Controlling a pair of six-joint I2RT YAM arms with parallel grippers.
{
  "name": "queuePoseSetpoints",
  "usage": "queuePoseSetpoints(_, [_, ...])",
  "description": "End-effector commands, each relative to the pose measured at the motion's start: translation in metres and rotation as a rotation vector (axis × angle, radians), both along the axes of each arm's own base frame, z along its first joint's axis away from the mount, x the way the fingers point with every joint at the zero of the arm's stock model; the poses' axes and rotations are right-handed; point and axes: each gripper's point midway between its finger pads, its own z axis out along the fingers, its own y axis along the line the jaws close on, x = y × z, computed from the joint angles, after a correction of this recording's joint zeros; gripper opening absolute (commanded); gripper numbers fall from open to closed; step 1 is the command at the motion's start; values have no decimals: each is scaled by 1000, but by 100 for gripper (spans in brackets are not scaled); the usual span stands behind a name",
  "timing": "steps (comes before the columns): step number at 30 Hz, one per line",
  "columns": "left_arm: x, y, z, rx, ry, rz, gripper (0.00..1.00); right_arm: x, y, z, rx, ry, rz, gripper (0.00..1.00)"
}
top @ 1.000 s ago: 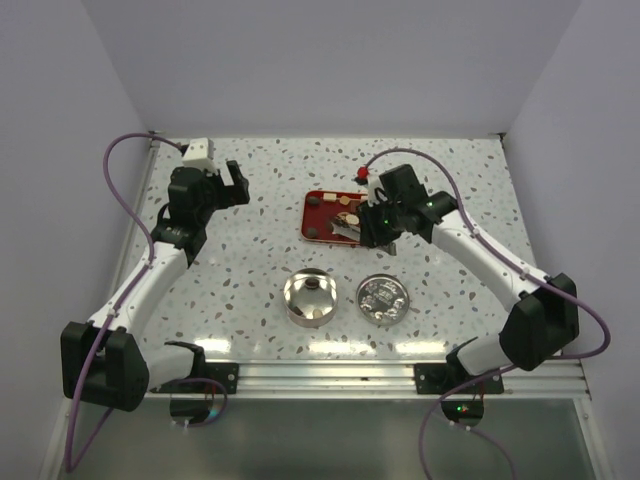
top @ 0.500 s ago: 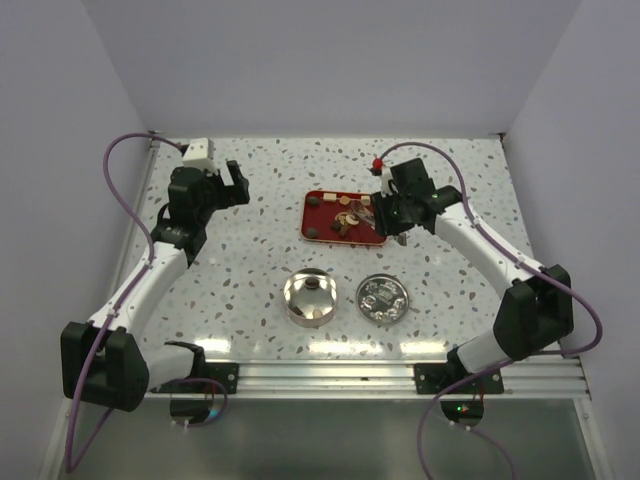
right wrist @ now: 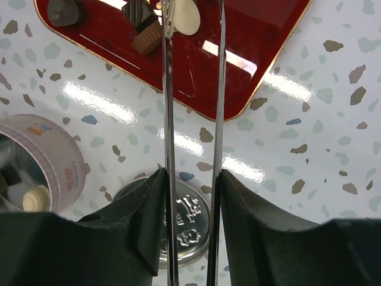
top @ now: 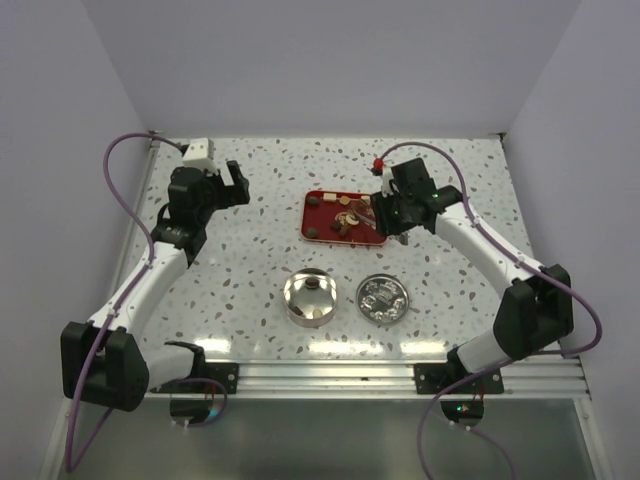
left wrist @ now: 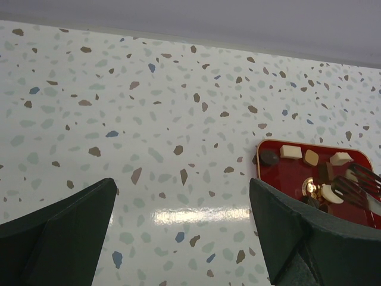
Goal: Pack the chocolate
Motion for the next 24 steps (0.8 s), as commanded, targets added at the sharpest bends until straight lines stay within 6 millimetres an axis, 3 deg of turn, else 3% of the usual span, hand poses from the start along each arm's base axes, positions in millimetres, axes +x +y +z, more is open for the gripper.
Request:
queuePoseSetpoints(1, [1,-1,16,-21,-38,-5,100,8,5,-1,21,-22,17,43])
queuePoseSetpoints(13, [1,0,14,-19,-35,-2,100,7,13,-20,37,25,41,45])
queuePoseSetpoints(18, [2,-1,13,-19,-32,-3,100,6,14,-17,44,27,47,45])
queuePoseSetpoints(24, [4,-2,10,-23,-28,-8,100,1,14,-16,48,35,53,34])
